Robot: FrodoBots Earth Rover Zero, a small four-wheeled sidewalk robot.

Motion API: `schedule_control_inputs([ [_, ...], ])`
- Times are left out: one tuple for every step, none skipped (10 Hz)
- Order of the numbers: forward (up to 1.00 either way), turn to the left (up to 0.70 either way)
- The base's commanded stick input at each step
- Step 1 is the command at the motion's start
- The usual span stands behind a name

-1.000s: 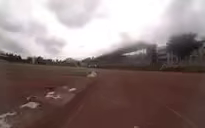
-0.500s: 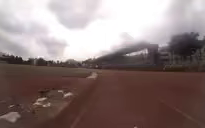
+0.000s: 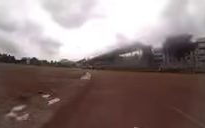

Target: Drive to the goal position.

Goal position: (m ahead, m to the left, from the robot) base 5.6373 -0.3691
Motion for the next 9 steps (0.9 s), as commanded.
schedule_control_inputs([
  [1.00, -0.01],
  [1.00, 0.00],
  [1.00, 0.00],
  [1.00, 0.00],
  [1.00, 0.00],
  [1.00, 0.00],
  [1.00, 0.00],
  [1.00, 0.00],
  [1.00, 0.00],
])
